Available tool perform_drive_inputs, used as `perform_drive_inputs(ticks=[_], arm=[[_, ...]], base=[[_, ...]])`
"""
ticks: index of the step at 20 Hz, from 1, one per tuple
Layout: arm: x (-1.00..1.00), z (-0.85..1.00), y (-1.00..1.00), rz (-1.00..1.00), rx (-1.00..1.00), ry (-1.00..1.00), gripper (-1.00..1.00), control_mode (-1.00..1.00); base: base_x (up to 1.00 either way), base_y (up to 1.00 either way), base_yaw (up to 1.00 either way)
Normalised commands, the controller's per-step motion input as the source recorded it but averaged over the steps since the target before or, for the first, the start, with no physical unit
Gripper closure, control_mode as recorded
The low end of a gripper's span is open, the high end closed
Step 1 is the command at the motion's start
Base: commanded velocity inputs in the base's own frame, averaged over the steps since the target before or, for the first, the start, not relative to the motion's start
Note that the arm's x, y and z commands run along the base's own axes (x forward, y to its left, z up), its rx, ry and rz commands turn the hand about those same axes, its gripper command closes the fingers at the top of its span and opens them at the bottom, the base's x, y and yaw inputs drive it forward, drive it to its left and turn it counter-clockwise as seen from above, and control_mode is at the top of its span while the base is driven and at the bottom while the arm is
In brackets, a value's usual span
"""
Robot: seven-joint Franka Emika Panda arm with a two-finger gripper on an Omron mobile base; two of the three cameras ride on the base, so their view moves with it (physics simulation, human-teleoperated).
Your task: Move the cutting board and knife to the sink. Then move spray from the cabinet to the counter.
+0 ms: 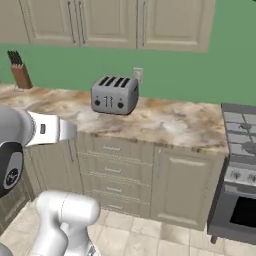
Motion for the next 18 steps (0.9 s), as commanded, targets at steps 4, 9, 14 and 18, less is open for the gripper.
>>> perform_drive_inputs(ticks=[4, 9, 14, 18], arm=[[0.00, 0.00, 0.00, 0.00, 0.00, 0.00, -1.00, 1.00], [0.00, 0.00, 0.00, 0.00, 0.00, 0.00, -1.00, 1.00], [0.00, 0.00, 0.00, 0.00, 0.00, 0.00, -1.00, 1.00], [0.00, 0.00, 0.00, 0.00, 0.00, 0.00, -1.00, 1.00]], base=[[0.00, -0.08, -0.91], [0.00, -0.21, -0.89], [0.05, -0.33, -0.83], [0.28, -0.53, -0.59]])
